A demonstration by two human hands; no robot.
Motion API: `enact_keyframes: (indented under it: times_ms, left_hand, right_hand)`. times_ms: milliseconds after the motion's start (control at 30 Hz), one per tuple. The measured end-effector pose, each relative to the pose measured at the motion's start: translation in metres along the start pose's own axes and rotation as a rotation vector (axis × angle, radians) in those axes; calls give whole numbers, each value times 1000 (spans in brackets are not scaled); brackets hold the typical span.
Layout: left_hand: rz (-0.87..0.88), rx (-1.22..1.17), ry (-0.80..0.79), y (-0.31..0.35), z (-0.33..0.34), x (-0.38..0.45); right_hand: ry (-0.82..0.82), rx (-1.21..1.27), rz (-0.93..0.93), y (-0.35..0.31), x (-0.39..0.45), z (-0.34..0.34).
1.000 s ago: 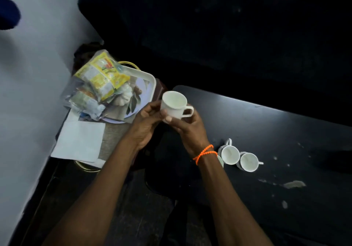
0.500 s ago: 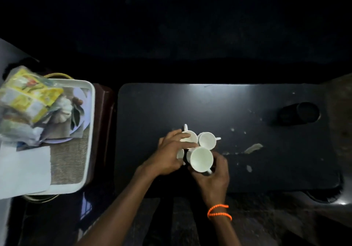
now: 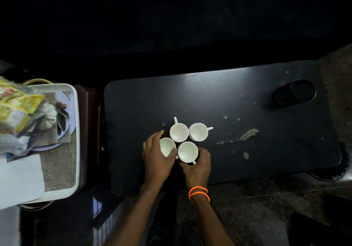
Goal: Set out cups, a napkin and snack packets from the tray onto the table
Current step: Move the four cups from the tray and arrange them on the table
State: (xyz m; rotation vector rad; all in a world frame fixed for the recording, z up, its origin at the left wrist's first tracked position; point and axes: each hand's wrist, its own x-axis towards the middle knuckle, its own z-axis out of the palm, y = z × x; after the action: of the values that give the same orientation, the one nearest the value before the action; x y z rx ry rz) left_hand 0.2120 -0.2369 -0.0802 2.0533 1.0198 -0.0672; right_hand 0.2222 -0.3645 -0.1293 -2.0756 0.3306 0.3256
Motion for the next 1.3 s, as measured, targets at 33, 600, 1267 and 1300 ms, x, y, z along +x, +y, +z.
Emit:
enact_keyframes:
  times_ms: [33,600,1267,1300]
  left_hand:
    - [-53,-7,4,-2,2,-2]
    - [-252,-244,20,-30,8,-11]
    - [-25,-250,-453,-72,-30,-19]
    - [-33,-262,-439,-73,-29,-23]
  right_hand:
    - [-2,-4,0,-1,0,2]
    - [57,-42,156,-21,-72,1]
    - [-119,65,109,-20,-78,6]
    - [-121,58,95,-19,-77,5]
